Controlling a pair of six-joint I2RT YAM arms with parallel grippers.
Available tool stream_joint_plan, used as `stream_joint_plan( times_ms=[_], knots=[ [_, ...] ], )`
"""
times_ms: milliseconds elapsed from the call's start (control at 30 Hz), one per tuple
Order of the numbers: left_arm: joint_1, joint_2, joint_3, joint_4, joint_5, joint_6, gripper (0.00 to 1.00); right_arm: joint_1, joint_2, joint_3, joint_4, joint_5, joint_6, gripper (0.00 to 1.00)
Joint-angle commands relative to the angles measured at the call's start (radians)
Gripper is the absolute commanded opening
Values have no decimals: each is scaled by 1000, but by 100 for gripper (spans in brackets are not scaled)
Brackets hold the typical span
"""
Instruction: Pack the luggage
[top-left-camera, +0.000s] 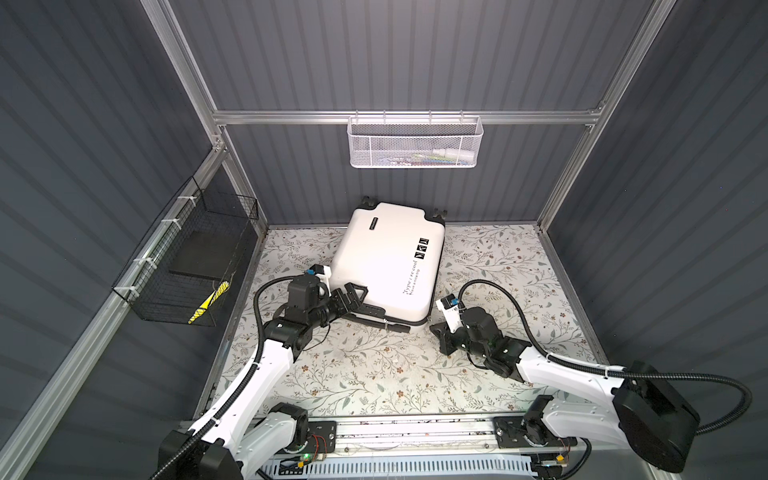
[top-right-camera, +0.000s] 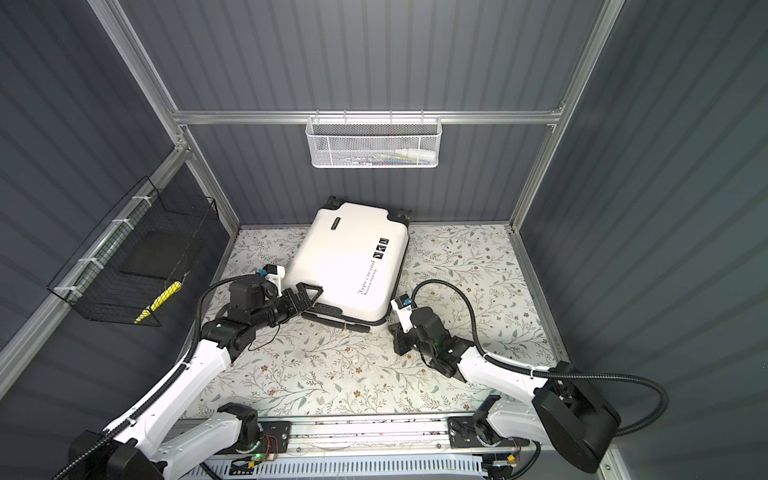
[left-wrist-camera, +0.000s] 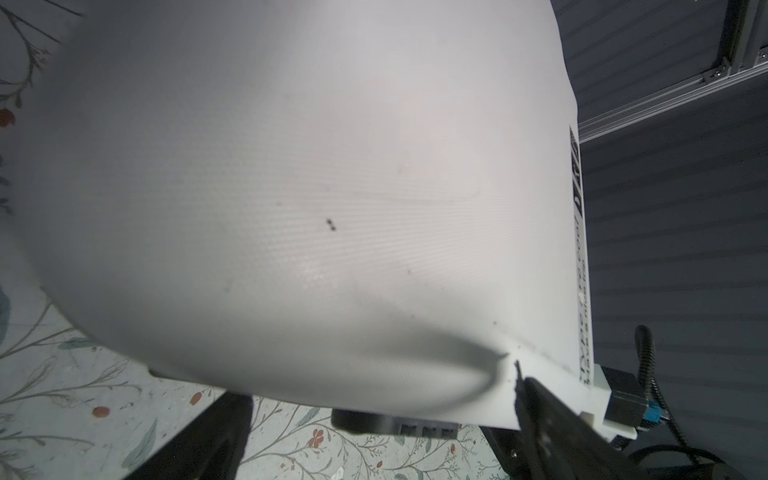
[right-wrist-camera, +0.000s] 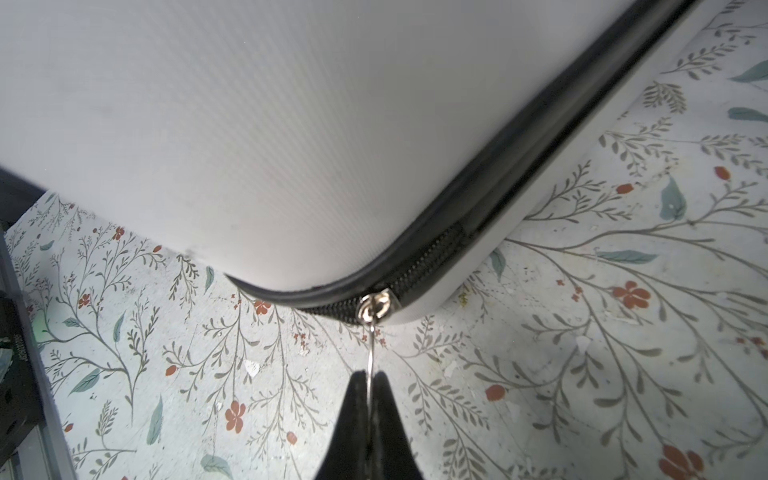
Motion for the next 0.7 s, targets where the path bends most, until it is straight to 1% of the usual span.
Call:
stream_joint_plan(
  times_ms=[0, 100, 233, 367, 467, 600, 667],
  knots=[
    [-2, -11, 66, -54, -41, 59, 100, 10, -13, -12, 31, -2, 10, 0],
    [-3, -27, 61, -65, -42, 52, 100, 10, -14, -10, 27, 2, 15, 0],
    [-3, -94, 5, -73, -56, 51, 99, 9, -1, -4, 27, 3, 24, 0],
    [-8, -199, -75, -77, -59, 51, 93, 10, 2, -6, 26, 2, 29, 0],
    [-29, -280, -136, -82, -64, 51, 89, 9, -1, -8, 20, 4, 32, 0],
    [-79, -370, -208, -80, -89, 53, 83, 10, -1, -12, 13, 7, 38, 0],
    [-111, -388, -241, -65, -104, 57, 79, 9, 1, -14, 12, 11, 40, 0]
  ],
)
